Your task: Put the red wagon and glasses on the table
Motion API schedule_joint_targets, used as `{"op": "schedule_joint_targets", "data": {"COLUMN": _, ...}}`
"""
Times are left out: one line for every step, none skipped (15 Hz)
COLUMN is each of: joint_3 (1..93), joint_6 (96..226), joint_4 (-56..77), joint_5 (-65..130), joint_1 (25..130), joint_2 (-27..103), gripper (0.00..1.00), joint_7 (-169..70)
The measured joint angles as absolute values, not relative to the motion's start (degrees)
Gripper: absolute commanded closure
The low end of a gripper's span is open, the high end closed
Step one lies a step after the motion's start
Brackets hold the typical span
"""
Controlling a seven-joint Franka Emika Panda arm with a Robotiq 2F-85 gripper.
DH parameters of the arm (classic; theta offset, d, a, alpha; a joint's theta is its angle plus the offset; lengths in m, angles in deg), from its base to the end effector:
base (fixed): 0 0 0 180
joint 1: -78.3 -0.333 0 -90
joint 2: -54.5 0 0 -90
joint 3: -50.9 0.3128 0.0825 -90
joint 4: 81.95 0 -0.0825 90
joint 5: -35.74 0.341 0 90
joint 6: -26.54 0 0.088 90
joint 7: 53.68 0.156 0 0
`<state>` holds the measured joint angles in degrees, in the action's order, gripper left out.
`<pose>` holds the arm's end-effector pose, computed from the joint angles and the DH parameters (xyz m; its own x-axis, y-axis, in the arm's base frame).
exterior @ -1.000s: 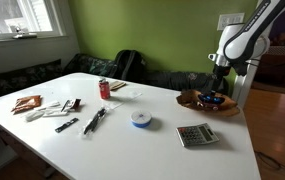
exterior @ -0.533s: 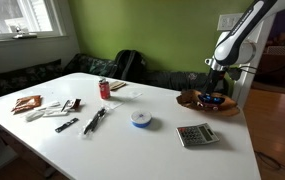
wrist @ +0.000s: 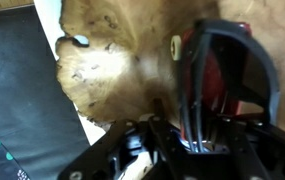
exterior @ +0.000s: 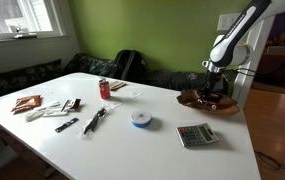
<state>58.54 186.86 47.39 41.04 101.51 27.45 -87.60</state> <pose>0.5079 -0.1406 0.1471 0.9712 0.2123 0.1084 0.2181 -0.9749 -0.0445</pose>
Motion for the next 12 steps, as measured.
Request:
{"op": "schedule_joint_targets", "data": {"joint_3": 58.51, "joint_6": 186.64, "joint_4": 47.29, "joint_5": 41.03, "joint_1": 101.47, "joint_2": 27.58, "gripper": 1.0, "joint_7": -87.58}}
{"op": "schedule_joint_targets", "data": {"joint_3": 58.45, "joint_6": 186.55, "joint_4": 47.29, "joint_5": 41.03, "joint_1": 101.41, "joint_2": 27.77, "gripper": 1.0, "joint_7": -87.53}}
{"op": "schedule_joint_targets", "data": {"joint_3": 58.38, "joint_6": 186.54, "joint_4": 47.33, "joint_5": 41.02, "joint_1": 101.3, "joint_2": 27.93, "gripper": 1.0, "joint_7": -87.52}}
{"op": "schedule_joint_targets", "data": {"joint_3": 58.31, "joint_6": 186.54, "joint_4": 47.37, "joint_5": 41.02, "joint_1": 101.17, "joint_2": 28.09, "gripper": 1.0, "joint_7": -87.52}}
{"op": "schedule_joint_targets", "data": {"joint_3": 58.29, "joint_6": 186.54, "joint_4": 47.44, "joint_5": 41.02, "joint_1": 101.05, "joint_2": 28.17, "gripper": 0.99, "joint_7": -87.5}}
{"op": "schedule_joint_targets", "data": {"joint_3": 58.29, "joint_6": 186.54, "joint_4": 47.54, "joint_5": 41.02, "joint_1": 100.89, "joint_2": 28.17, "gripper": 0.99, "joint_7": -87.5}}
{"op": "schedule_joint_targets", "data": {"joint_3": 58.3, "joint_6": 186.54, "joint_4": 47.65, "joint_5": 41.02, "joint_1": 100.7, "joint_2": 28.23, "gripper": 0.99, "joint_7": -87.49}}
{"op": "schedule_joint_targets", "data": {"joint_3": 58.32, "joint_6": 186.54, "joint_4": 47.89, "joint_5": 41.02, "joint_1": 100.46, "joint_2": 28.4, "gripper": 0.99, "joint_7": -87.42}}
{"op": "schedule_joint_targets", "data": {"joint_3": 58.38, "joint_6": 186.54, "joint_4": 48.32, "joint_5": 41.02, "joint_1": 100.18, "joint_2": 28.91, "gripper": 0.99, "joint_7": -87.34}}
{"op": "schedule_joint_targets", "data": {"joint_3": 58.61, "joint_6": 186.63, "joint_4": 49.12, "joint_5": 41.02, "joint_1": 99.92, "joint_2": 30.0, "gripper": 0.99, "joint_7": -87.24}}
{"op": "schedule_joint_targets", "data": {"joint_3": 58.93, "joint_6": 186.78, "joint_4": 50.21, "joint_5": 41.02, "joint_1": 99.6, "joint_2": 31.72, "gripper": 0.99, "joint_7": -87.06}}
{"op": "schedule_joint_targets", "data": {"joint_3": 59.2, "joint_6": 187.09, "joint_4": 51.63, "joint_5": 41.02, "joint_1": 99.07, "joint_2": 34.08, "gripper": 0.99, "joint_7": -86.83}}
